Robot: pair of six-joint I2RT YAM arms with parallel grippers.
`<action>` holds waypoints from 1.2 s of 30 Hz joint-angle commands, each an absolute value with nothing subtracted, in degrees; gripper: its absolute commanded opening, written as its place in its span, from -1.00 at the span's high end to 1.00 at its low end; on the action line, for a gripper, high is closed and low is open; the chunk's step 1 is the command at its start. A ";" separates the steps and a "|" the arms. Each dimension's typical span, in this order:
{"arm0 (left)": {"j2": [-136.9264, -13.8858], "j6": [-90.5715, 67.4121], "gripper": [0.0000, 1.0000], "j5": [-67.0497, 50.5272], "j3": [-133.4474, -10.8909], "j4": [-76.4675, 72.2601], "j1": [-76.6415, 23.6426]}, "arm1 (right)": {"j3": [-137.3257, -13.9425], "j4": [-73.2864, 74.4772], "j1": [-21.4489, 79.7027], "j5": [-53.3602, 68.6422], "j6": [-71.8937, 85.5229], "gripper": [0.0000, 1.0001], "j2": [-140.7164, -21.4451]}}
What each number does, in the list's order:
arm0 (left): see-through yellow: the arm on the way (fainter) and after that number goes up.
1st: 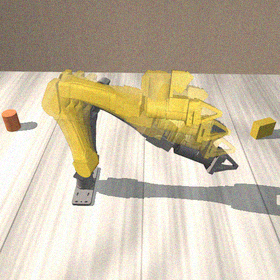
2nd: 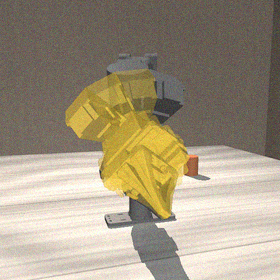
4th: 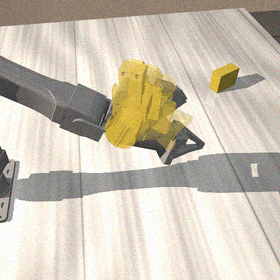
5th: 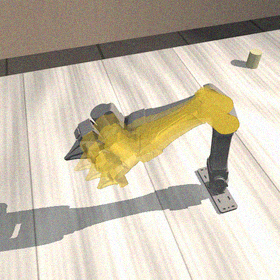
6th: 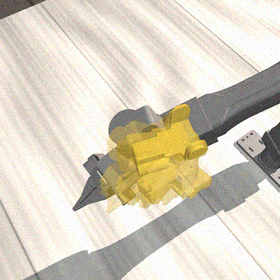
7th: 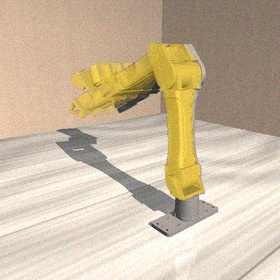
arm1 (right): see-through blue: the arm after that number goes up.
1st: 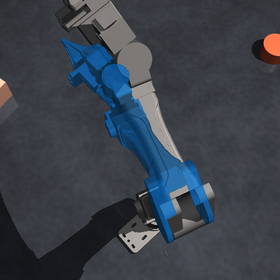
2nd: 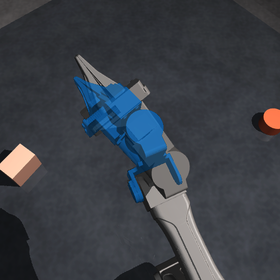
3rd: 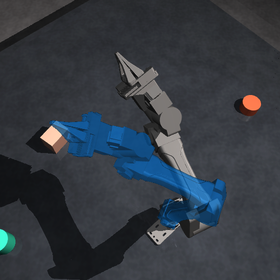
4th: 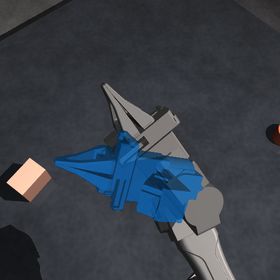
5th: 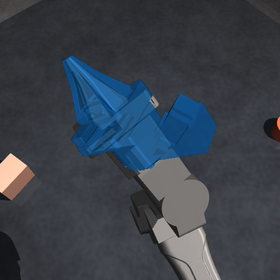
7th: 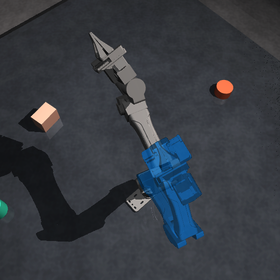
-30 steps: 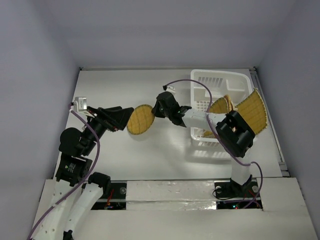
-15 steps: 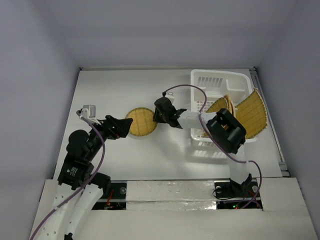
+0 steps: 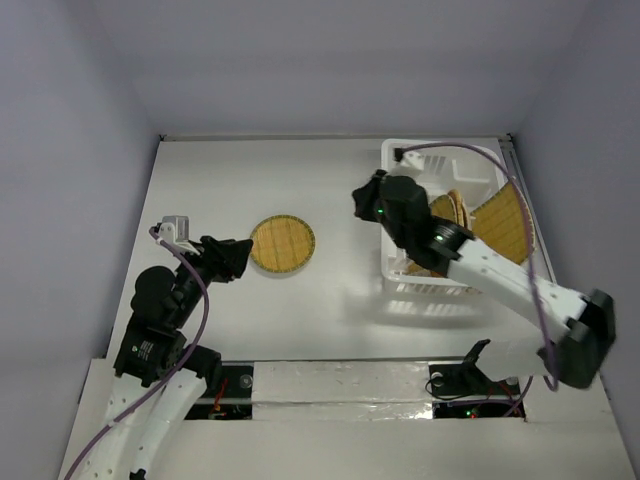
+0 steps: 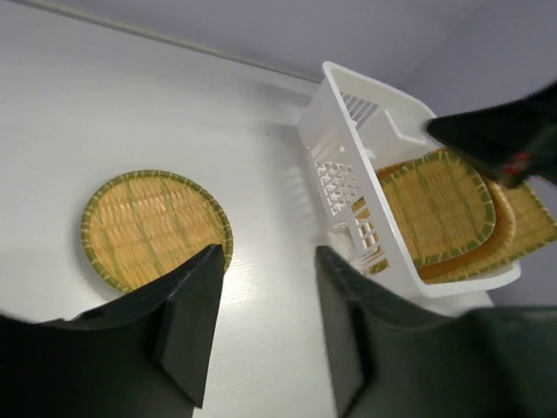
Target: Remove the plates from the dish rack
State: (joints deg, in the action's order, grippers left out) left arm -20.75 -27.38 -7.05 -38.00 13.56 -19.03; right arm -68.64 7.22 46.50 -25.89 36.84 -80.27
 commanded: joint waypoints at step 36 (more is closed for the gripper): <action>-18.72 -26.81 0.36 -6.59 -37.97 12.04 -21.27 | -57.04 56.43 46.76 -54.40 64.86 0.25 -54.49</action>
